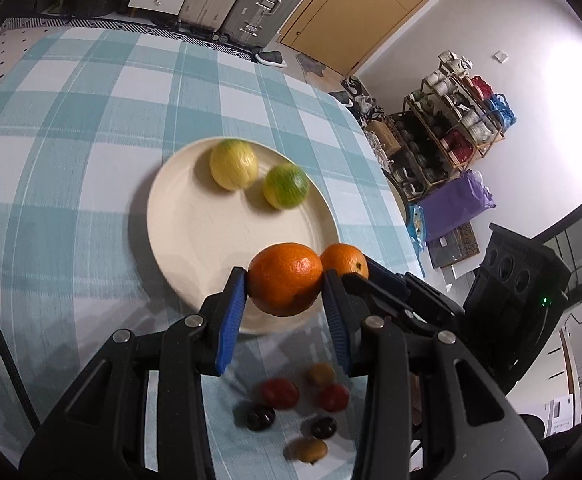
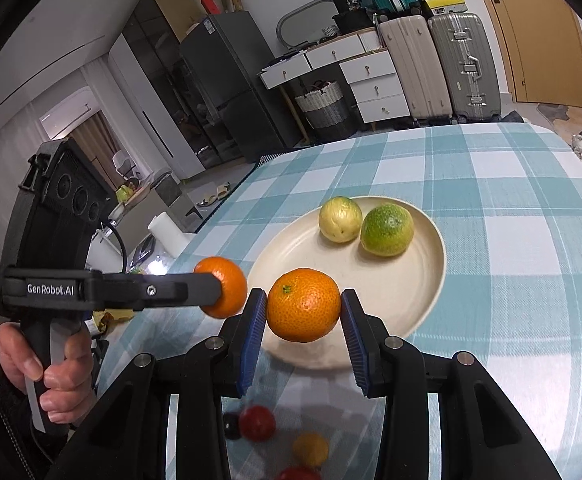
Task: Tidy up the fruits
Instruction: 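Carry both oranges over the cream plate with both tools, then open both tools to release the oranges onto the plate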
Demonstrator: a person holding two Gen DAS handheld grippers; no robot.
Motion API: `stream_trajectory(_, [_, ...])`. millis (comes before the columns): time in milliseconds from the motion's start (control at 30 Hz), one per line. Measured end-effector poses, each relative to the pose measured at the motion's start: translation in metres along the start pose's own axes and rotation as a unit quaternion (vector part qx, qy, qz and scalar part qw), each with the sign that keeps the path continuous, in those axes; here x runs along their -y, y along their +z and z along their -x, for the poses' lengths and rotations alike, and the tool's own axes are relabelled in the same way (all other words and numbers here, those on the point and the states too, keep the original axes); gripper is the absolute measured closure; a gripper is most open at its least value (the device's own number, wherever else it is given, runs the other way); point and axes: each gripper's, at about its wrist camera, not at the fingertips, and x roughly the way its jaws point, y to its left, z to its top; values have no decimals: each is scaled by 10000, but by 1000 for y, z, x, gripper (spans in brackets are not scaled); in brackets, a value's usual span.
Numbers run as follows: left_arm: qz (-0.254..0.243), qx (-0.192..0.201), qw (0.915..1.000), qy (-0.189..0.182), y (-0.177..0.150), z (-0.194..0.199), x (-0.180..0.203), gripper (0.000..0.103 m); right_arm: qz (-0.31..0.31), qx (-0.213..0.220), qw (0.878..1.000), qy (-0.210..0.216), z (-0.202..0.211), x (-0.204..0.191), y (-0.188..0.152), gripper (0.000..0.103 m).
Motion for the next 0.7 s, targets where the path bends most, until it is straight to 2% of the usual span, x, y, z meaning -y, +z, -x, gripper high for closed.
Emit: stream_trajectory(700, [362, -30, 9992, 167, 58, -49, -58, 68, 20, -222, 9997, -66, -72, 5, 38, 64])
